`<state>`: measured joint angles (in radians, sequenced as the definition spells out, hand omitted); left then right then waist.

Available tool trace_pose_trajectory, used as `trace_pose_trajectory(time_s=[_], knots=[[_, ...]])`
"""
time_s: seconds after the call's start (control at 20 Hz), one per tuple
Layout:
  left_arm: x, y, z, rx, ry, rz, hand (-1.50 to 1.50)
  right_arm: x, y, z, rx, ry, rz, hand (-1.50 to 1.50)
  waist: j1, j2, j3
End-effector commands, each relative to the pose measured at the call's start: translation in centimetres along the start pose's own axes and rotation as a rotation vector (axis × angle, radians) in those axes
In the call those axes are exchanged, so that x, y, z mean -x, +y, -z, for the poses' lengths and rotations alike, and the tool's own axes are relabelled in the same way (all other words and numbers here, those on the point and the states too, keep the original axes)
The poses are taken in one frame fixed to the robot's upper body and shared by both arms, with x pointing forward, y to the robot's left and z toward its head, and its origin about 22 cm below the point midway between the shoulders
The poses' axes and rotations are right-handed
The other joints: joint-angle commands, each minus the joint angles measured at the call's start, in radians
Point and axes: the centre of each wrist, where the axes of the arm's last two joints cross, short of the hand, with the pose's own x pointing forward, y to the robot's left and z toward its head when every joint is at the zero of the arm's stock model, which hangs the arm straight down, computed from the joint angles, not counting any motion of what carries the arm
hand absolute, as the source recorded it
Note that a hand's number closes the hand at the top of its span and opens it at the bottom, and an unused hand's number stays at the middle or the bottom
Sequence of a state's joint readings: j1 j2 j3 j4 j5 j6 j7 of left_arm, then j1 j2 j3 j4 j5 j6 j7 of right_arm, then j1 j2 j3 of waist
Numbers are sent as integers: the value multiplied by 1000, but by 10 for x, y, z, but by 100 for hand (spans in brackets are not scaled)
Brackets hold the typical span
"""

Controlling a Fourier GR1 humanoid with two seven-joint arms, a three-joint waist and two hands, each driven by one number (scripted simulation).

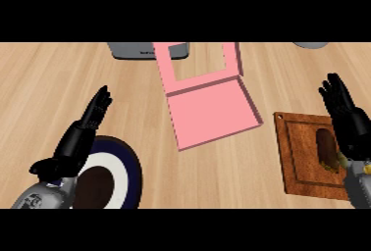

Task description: Pick the sweet potato from the cutting board and place it in the cardboard box

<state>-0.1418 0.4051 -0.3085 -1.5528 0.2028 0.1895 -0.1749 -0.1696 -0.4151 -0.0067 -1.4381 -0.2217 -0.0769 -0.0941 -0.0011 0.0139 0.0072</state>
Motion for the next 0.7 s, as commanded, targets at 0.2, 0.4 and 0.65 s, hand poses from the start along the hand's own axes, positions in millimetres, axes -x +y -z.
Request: trace_pose_trajectory(time_s=[0.2,0.4,0.65], knots=[[22,46,-14,-187,232,176,0,-42,-10,48,84,-195,-315,-150,44,-5,-7],[34,54,-31,-207,327,173,0,-13,-73,18,423,-47,-760,150,17,-5,-10],[45,26,-37,-226,337,180,0,3,-19,13,457,-143,-645,-150,0,-15,-8]])
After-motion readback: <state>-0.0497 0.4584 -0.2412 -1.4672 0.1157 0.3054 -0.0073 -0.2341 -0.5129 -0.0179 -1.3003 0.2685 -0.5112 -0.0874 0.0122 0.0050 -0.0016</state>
